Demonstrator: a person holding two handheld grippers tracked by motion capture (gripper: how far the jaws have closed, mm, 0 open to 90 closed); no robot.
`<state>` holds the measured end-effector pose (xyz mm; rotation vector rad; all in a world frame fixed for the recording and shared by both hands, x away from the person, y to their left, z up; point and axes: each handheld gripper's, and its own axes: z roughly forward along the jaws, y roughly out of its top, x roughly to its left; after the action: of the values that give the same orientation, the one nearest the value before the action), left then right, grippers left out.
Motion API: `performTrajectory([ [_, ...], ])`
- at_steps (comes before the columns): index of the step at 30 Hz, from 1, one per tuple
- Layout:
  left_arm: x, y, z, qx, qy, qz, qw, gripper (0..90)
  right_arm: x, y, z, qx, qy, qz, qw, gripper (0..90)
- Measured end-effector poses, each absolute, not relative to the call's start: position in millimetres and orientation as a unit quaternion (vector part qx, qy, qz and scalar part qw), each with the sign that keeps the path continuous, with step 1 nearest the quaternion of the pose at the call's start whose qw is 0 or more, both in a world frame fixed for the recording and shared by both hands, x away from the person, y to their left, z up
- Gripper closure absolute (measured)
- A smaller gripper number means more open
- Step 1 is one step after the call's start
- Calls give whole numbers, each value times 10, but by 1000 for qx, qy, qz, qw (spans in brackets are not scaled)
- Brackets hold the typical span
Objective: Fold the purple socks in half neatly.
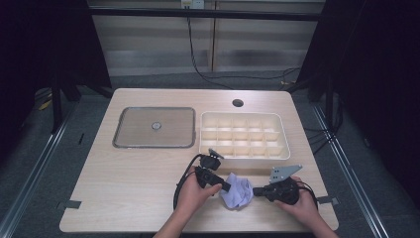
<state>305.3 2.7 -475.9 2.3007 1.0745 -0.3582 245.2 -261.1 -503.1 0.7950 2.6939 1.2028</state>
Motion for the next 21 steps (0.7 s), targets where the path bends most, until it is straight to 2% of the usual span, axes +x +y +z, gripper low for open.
performTrajectory([
  [9,3042,57,-4754,860,400,-143,282,628,2451,-2610,-5030,260,881,392,44,900],
  [21,3035,12,-4717,862,395,-150,280,756,2450,-2609,-5029,260,882,391,44,900],
])
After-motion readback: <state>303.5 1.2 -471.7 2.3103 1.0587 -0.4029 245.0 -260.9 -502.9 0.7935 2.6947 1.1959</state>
